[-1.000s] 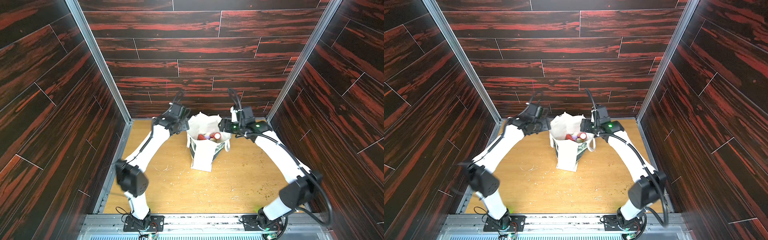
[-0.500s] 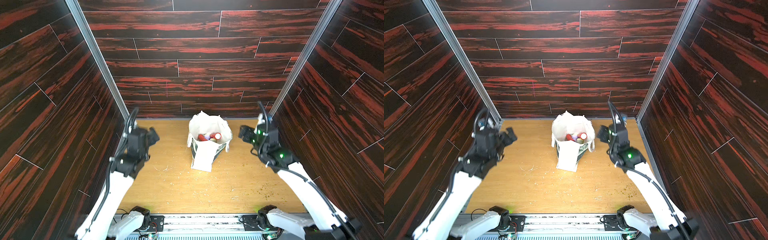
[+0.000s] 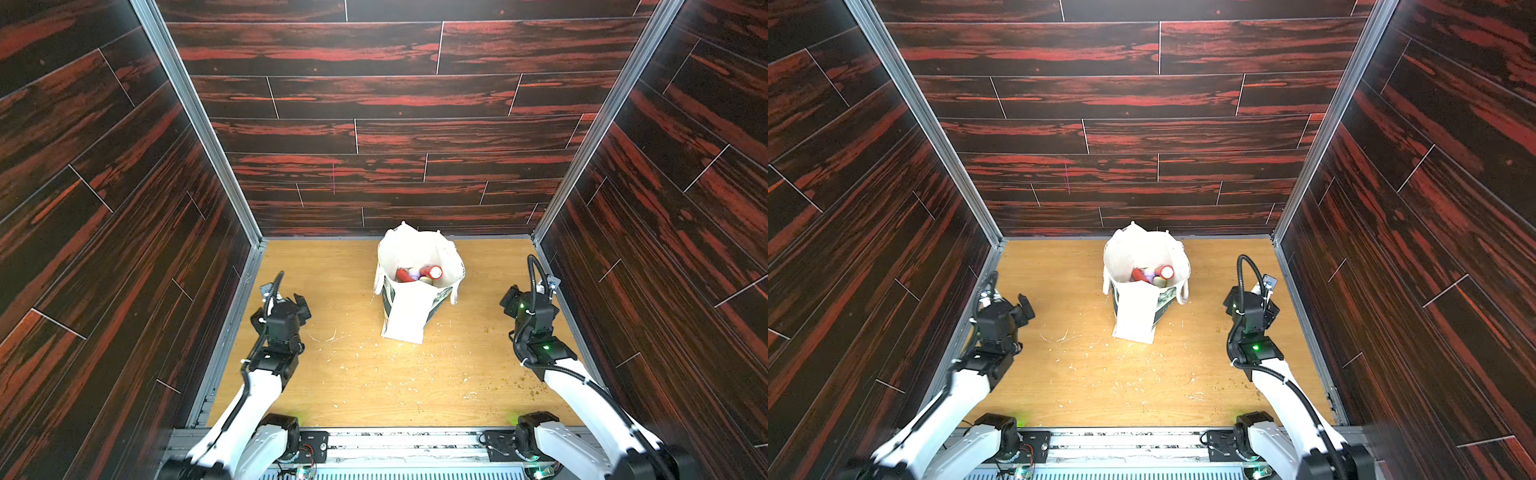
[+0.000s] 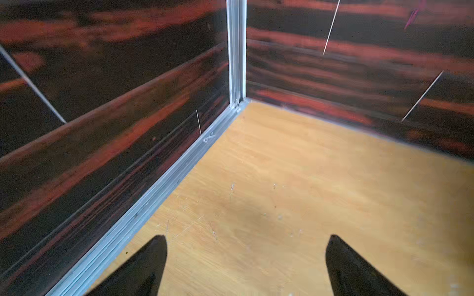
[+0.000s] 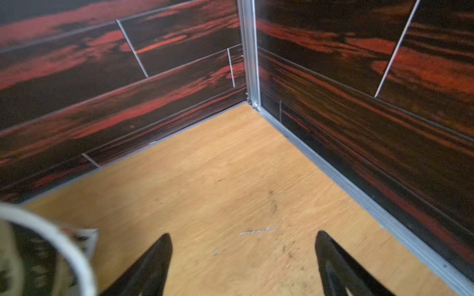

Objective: Put the flashlights into the tote bags
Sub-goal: Reset both arms

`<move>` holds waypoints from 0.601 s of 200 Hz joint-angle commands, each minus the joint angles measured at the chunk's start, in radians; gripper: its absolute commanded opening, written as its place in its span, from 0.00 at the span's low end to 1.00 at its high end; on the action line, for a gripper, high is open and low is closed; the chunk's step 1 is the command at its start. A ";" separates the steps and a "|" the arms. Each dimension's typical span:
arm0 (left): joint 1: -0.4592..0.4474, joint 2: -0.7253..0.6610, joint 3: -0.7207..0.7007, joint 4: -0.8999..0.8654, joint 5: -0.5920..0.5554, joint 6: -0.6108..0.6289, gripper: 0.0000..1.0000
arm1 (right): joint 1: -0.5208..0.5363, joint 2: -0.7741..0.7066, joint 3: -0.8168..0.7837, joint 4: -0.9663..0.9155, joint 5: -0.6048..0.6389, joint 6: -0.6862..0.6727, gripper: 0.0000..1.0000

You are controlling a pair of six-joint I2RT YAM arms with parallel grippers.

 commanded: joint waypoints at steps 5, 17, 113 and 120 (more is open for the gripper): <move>0.012 0.072 -0.023 0.198 -0.014 0.085 0.99 | -0.034 0.064 -0.070 0.201 -0.057 -0.123 0.88; 0.018 0.120 -0.028 0.231 -0.012 0.104 0.99 | -0.045 0.113 -0.091 0.254 -0.076 -0.142 0.88; 0.088 0.578 -0.129 0.845 0.146 0.128 0.99 | -0.187 0.426 -0.214 0.826 -0.409 -0.295 0.89; 0.091 0.588 -0.127 0.856 0.155 0.128 0.99 | -0.209 0.438 -0.223 0.845 -0.447 -0.281 0.89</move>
